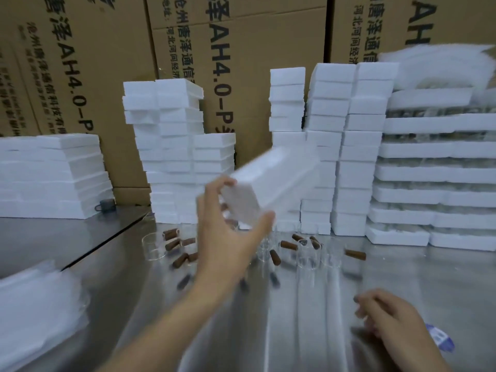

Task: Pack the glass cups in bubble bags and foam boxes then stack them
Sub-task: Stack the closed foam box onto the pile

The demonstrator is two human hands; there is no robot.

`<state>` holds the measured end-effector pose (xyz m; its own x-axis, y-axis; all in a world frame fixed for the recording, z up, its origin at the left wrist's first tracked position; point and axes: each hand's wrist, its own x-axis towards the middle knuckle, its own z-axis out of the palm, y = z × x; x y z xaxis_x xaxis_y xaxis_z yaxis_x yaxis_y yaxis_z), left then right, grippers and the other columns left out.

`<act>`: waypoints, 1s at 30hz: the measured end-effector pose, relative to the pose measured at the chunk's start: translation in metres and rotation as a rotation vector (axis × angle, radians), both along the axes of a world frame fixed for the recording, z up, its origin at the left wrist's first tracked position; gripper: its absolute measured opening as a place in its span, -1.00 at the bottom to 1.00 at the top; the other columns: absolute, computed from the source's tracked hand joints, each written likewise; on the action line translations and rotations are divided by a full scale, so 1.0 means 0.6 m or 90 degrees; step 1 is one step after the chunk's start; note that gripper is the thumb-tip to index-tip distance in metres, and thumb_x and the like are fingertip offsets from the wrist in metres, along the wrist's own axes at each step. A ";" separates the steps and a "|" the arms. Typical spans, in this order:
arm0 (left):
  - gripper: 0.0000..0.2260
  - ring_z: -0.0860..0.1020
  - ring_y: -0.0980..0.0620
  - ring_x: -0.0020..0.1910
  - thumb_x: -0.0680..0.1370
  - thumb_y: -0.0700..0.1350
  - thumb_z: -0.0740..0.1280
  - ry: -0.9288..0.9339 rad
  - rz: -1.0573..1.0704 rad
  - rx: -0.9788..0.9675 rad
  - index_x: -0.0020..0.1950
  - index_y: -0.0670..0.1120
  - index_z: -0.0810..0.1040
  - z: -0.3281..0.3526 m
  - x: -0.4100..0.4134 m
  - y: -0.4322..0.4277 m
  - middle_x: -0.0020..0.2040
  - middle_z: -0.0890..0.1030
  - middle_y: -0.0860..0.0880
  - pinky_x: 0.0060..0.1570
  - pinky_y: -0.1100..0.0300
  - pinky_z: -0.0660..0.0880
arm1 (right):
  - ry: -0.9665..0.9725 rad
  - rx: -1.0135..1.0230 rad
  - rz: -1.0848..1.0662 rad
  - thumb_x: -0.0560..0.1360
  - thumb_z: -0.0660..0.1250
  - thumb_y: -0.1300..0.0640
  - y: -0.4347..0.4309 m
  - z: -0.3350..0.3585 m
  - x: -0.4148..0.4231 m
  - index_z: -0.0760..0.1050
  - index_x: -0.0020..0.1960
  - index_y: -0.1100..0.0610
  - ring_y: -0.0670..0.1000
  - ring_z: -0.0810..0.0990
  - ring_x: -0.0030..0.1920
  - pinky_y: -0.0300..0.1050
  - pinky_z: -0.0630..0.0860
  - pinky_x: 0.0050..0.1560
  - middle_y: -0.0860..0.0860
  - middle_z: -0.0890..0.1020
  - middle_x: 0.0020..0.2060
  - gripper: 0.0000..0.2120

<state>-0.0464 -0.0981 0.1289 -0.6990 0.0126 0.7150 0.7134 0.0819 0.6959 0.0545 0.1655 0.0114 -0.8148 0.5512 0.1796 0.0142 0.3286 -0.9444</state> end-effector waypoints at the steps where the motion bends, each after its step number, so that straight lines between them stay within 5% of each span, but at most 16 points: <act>1: -0.36 0.55 0.20 0.22 0.39 0.05 0.67 -0.020 -0.017 -0.031 0.26 0.40 0.36 -0.034 0.037 0.008 0.38 0.41 0.21 -0.11 0.34 0.66 | 0.015 -0.032 -0.011 0.62 0.38 0.28 0.001 0.001 0.000 0.68 -0.18 0.18 0.03 0.55 -0.43 -0.23 0.46 -0.47 0.12 0.70 -0.35 -0.79; 7: -0.37 0.42 0.34 0.31 0.34 0.22 0.56 -0.074 -0.048 -0.203 0.30 0.44 0.31 -0.182 0.142 0.048 0.34 0.26 0.37 0.10 0.48 0.42 | 0.070 -0.118 -0.134 0.65 0.28 0.17 0.015 -0.005 0.019 0.68 -0.08 0.17 0.05 0.50 -0.36 -0.09 0.38 -0.33 0.18 0.66 -0.31 -0.76; 11: -0.31 0.41 0.19 0.31 0.34 0.26 0.54 -0.132 -0.104 -0.336 0.31 0.47 0.21 -0.216 0.152 0.047 0.38 0.15 0.35 0.19 0.10 0.59 | 0.029 -0.057 -0.163 0.64 0.26 0.04 0.011 -0.009 0.034 0.64 -0.03 0.03 0.04 0.47 -0.41 -0.07 0.36 -0.29 0.02 0.54 -0.45 -0.80; 14: -0.23 0.45 0.19 0.31 0.27 0.28 0.56 -0.178 -0.184 -0.327 0.34 0.47 0.18 -0.210 0.158 0.047 0.37 0.22 0.33 0.27 0.03 0.56 | 0.043 -0.087 -0.127 0.68 0.25 -0.06 -0.006 -0.002 0.035 0.55 0.06 0.02 -0.04 0.53 -0.48 -0.09 0.46 -0.47 0.11 0.63 -0.33 -0.81; 16: -0.23 0.53 0.07 0.32 0.29 0.17 0.59 -0.243 -0.282 -0.273 0.33 0.49 0.20 -0.202 0.156 0.052 0.42 0.33 0.20 0.31 -0.02 0.59 | 0.040 -0.108 -0.114 0.68 0.22 -0.12 -0.011 0.009 0.032 0.51 0.13 0.04 0.04 0.60 -0.38 -0.05 0.53 -0.40 0.17 0.66 -0.19 -0.75; 18: -0.22 0.61 0.07 0.27 0.32 0.07 0.58 -0.299 -0.360 -0.239 0.35 0.51 0.21 -0.196 0.147 0.055 0.41 0.44 0.12 0.27 0.06 0.62 | 0.033 -0.100 -0.134 0.66 0.20 -0.21 -0.005 0.027 0.032 0.50 0.15 0.02 0.15 0.67 -0.18 0.08 0.59 -0.19 0.15 0.66 -0.07 -0.68; 21: -0.21 0.66 0.24 0.14 0.35 0.05 0.48 -0.363 -0.404 -0.215 0.39 0.55 0.15 -0.198 0.139 0.066 0.34 0.55 0.17 0.06 0.37 0.57 | 0.079 -0.056 -0.208 0.65 0.16 -0.30 0.006 0.058 0.047 0.49 0.12 -0.04 0.05 0.64 -0.04 0.18 0.61 0.07 0.03 0.65 0.03 -0.65; 24: -0.14 0.66 0.17 0.16 0.39 -0.01 0.42 -0.388 -0.406 -0.267 0.50 0.52 0.03 -0.198 0.140 0.106 0.28 0.65 0.20 0.17 0.30 0.53 | 0.175 0.066 -0.267 0.63 0.14 -0.31 -0.010 0.087 0.071 0.47 0.11 -0.13 -0.04 0.59 0.00 0.27 0.62 0.10 -0.15 0.61 -0.01 -0.70; 27: -0.09 0.65 -0.02 0.24 0.38 0.04 0.41 -0.347 -0.381 -0.361 0.50 0.58 -0.07 -0.192 0.151 0.133 0.32 0.63 0.25 0.37 -0.01 0.52 | 0.311 0.271 -0.284 0.66 0.16 -0.18 -0.044 0.106 0.086 0.47 0.13 -0.12 0.02 0.53 0.10 0.08 0.47 0.14 -0.17 0.57 0.00 -0.80; 30: -0.12 0.53 0.05 0.37 0.41 0.05 0.43 -0.321 -0.384 -0.358 0.55 0.51 0.01 -0.195 0.151 0.113 0.43 0.50 0.19 0.43 0.01 0.48 | 0.371 0.441 -0.210 0.66 0.21 -0.04 -0.087 0.102 0.091 0.52 0.16 -0.02 -0.04 0.47 0.11 -0.03 0.34 0.16 -0.21 0.53 0.01 -0.82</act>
<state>0.0444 -0.0302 0.0122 -0.6866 0.7184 0.1121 0.3721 0.2147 0.9030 0.1093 0.1134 0.0728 -0.3172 0.3564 0.8788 -0.2041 0.8793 -0.4303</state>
